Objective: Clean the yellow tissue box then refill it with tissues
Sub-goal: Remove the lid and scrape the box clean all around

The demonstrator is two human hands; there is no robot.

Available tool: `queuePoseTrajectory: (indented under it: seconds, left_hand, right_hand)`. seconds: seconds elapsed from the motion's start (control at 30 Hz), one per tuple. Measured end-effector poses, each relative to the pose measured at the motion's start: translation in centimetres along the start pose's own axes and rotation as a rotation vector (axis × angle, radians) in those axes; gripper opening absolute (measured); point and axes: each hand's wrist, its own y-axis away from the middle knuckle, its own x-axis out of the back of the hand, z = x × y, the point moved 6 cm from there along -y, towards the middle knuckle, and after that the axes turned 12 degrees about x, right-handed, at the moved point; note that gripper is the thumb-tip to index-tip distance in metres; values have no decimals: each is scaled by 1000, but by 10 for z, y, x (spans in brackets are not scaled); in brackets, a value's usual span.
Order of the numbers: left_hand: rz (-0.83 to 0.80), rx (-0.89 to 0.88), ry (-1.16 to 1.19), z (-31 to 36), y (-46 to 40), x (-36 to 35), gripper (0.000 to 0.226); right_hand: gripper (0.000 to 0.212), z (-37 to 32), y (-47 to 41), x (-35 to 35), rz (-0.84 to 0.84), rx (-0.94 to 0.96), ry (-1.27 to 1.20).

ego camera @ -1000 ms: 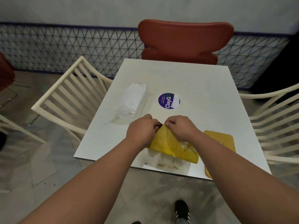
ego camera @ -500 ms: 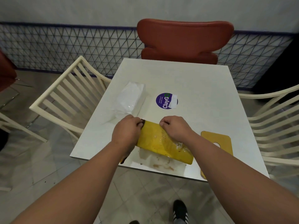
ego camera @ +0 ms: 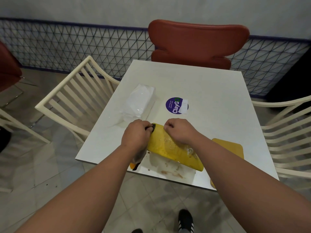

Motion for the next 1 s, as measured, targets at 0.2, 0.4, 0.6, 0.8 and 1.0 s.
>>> queuePoseTrajectory:
  seconds: [0.2, 0.4, 0.6, 0.8, 1.0]
  left_hand:
    - [-50, 11, 30, -26, 35, -3, 25]
    - [-59, 23, 44, -28, 35, -4, 22]
    - [-16, 2, 47, -17, 36, -6, 24]
    - [-5, -28, 61, -40, 63, -13, 22]
    - [11, -45, 23, -2, 37, -13, 24]
  right_hand:
    - [17, 5, -3, -4, 50, -30, -59]
    - [19, 5, -3, -2, 25, -5, -63]
    - [19, 5, -2, -3, 45, -11, -50]
    - [19, 5, -3, -3, 40, -8, -45]
    - [21, 6, -3, -2, 40, 0, -26]
